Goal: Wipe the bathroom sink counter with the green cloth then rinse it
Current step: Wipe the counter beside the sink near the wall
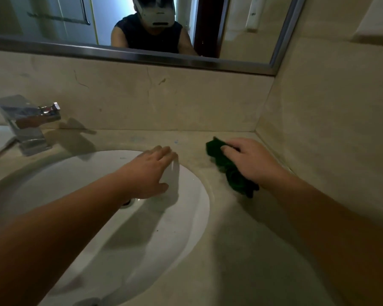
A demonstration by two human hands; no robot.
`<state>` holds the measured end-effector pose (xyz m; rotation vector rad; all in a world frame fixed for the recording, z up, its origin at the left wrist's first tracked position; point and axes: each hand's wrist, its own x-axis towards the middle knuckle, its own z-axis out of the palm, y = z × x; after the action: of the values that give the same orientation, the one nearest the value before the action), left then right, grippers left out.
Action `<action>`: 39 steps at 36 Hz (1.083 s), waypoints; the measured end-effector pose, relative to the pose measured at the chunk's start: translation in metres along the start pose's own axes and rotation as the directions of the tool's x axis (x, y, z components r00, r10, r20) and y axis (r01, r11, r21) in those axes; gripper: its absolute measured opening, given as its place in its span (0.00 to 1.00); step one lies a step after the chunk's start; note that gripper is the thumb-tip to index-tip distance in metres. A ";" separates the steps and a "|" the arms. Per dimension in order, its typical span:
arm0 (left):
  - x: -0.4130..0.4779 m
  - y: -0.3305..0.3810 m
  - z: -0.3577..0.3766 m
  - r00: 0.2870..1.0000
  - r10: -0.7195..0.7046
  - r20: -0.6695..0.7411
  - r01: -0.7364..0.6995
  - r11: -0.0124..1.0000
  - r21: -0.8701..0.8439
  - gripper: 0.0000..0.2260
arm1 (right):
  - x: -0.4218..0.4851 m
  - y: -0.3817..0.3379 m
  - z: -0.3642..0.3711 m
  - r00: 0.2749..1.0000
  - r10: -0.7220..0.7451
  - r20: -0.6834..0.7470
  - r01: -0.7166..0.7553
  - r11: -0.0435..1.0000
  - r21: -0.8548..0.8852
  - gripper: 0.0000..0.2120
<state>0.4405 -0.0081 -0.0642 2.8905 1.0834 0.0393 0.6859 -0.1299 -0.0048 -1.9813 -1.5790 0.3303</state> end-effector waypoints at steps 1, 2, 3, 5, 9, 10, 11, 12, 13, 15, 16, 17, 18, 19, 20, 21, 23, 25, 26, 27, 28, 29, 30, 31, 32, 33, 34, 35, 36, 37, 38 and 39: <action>0.003 -0.001 0.002 1.000 0.005 0.013 -0.005 1.000 0.007 0.43 | 0.005 0.014 -0.010 0.997 0.016 -0.079 -0.020 0.999 -0.045 0.13; 0.006 -0.002 0.004 1.000 0.006 0.017 -0.006 1.000 0.001 0.44 | 0.009 0.030 -0.018 0.989 0.046 -0.138 -0.062 0.991 -0.115 0.14; 0.007 -0.003 0.007 1.000 0.006 0.009 -0.006 1.000 -0.011 0.44 | 0.014 0.044 -0.023 0.982 0.083 -0.167 -0.113 0.977 -0.178 0.15; 0.008 -0.007 0.010 1.000 0.017 -0.025 -0.017 1.000 -0.016 0.43 | 0.020 0.072 -0.024 0.976 0.175 -0.132 -0.211 0.914 -0.346 0.18; 0.006 -0.016 0.006 0.997 0.058 -0.059 -0.059 0.998 -0.014 0.41 | 0.043 0.107 0.004 0.984 0.159 -0.083 -0.169 0.667 -0.725 0.22; 0.006 -0.018 0.006 0.996 0.063 -0.064 -0.065 0.998 -0.024 0.41 | 0.053 0.104 0.008 0.985 0.151 -0.085 -0.163 0.649 -0.743 0.22; 0.006 -0.020 0.006 0.996 0.066 -0.066 -0.068 0.997 -0.040 0.41 | 0.064 0.099 0.012 0.987 0.129 -0.101 -0.162 0.675 -0.720 0.21; 0.006 -0.021 0.007 0.995 0.068 -0.068 -0.071 0.996 -0.054 0.41 | 0.076 0.093 0.017 0.980 0.154 -0.125 -0.198 0.732 -0.651 0.20; 0.006 -0.022 0.008 0.995 0.068 -0.070 -0.072 0.995 -0.061 0.42 | 0.086 0.085 0.019 0.972 0.199 -0.128 -0.236 0.773 -0.589 0.19; 0.007 -0.023 0.011 0.995 0.065 -0.078 -0.070 0.996 -0.055 0.43 | 0.103 0.073 0.030 0.969 0.216 -0.123 -0.248 0.812 -0.529 0.19; 0.007 -0.023 0.012 0.995 0.064 -0.083 -0.068 0.996 -0.053 0.43 | 0.109 0.068 0.037 0.973 0.202 -0.109 -0.230 0.832 -0.505 0.19; 0.008 -0.024 0.013 0.994 0.064 -0.088 -0.069 0.996 -0.054 0.44 | 0.116 0.062 0.046 0.979 0.186 -0.085 -0.203 0.850 -0.485 0.19; 0.008 -0.024 0.014 0.993 0.068 -0.093 -0.073 0.996 -0.057 0.44 | 0.122 0.056 0.054 0.986 0.162 -0.051 -0.167 0.874 -0.456 0.20; 0.009 -0.025 0.014 0.993 0.074 -0.095 -0.080 0.995 -0.058 0.44 | 0.128 0.050 0.062 0.991 0.133 -0.017 -0.128 0.898 -0.420 0.21; 0.009 -0.026 0.015 0.993 0.079 -0.092 -0.085 0.995 -0.057 0.44 | 0.133 0.041 0.069 0.993 0.120 0.022 -0.102 0.918 -0.384 0.22; 0.009 -0.028 0.015 0.993 0.084 -0.082 -0.089 0.994 -0.059 0.44 | 0.138 0.032 0.074 0.992 0.106 0.066 -0.075 0.927 -0.367 0.23; 0.008 -0.033 0.011 0.994 0.092 -0.058 -0.097 0.992 -0.081 0.44 | 0.147 0.018 0.082 0.989 0.057 0.133 -0.006 0.934 -0.357 0.23; 0.005 -0.042 0.006 0.994 0.086 -0.061 -0.093 0.989 -0.113 0.42 | 0.148 0.005 0.088 0.982 0.018 0.186 0.049 0.937 -0.346 0.22; 0.002 -0.047 0.004 0.995 0.067 -0.075 -0.076 0.990 -0.122 0.41 | 0.145 -0.002 0.089 0.979 -0.009 0.201 0.079 0.937 -0.340 0.22; -0.002 -0.052 0.001 0.995 0.033 -0.095 -0.045 0.991 -0.128 0.40 | 0.142 -0.007 0.092 0.976 -0.039 0.214 0.109 0.939 -0.326 0.21; -0.007 -0.058 -0.002 0.993 -0.013 -0.116 -0.002 0.992 -0.129 0.39 | 0.137 -0.014 0.093 0.971 -0.065 0.228 0.136 0.941 -0.311 0.21; -0.012 -0.063 -0.004 0.990 -0.066 -0.128 0.050 0.991 -0.124 0.39 | 0.130 -0.023 0.096 0.965 -0.090 0.245 0.163 0.941 -0.296 0.20; -0.018 -0.068 -0.007 0.984 -0.117 -0.132 0.102 0.988 -0.115 0.39 | 0.122 -0.033 0.098 0.956 -0.114 0.270 0.190 0.942 -0.276 0.20; -0.022 -0.074 -0.010 0.979 -0.161 -0.126 0.149 0.984 -0.102 0.39 | 0.113 -0.044 0.099 0.939 -0.144 0.312 0.227 0.942 -0.246 0.19; -0.026 -0.079 -0.012 0.973 -0.199 -0.116 0.191 0.978 -0.082 0.40 | 0.102 -0.056 0.100 0.917 -0.170 0.360 0.258 0.943 -0.212 0.18; -0.028 -0.085 -0.014 0.967 -0.232 -0.105 0.227 0.972 -0.061 0.41 | 0.093 -0.064 0.099 0.897 -0.183 0.403 0.274 0.944 -0.182 0.16; -0.029 -0.090 -0.016 0.962 -0.257 -0.096 0.253 0.966 -0.045 0.42 | 0.083 -0.070 0.096 0.887 -0.200 0.417 0.278 0.951 -0.135 0.15; -0.030 -0.093 -0.018 0.957 -0.277 -0.089 0.274 0.961 -0.041 0.42 | 0.074 -0.073 0.090 0.899 -0.199 0.390 0.237 0.970 -0.053 0.14; -0.031 -0.095 -0.019 0.952 -0.295 -0.082 0.292 0.955 -0.052 0.41 | 0.066 -0.073 0.081 0.929 -0.174 0.326 0.162 0.985 0.065 0.14; -0.032 -0.096 -0.019 0.949 -0.307 -0.073 0.303 0.951 -0.064 0.40 | 0.060 -0.067 0.069 0.959 -0.135 0.249 0.095 0.982 0.166 0.13; -0.033 -0.096 -0.019 0.949 -0.310 -0.063 0.306 0.950 -0.062 0.38 | 0.056 -0.059 0.054 0.984 -0.085 0.155 0.048 0.972 0.231 0.13; -0.033 -0.095 -0.019 0.952 -0.301 -0.057 0.299 0.953 -0.047 0.37 | 0.055 -0.047 0.038 0.997 -0.043 0.061 0.029 0.978 0.208 0.13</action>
<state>0.3522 0.0428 -0.0513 2.6737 1.5034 0.1374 0.6433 -0.0610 0.0004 -1.7973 -1.5510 0.5271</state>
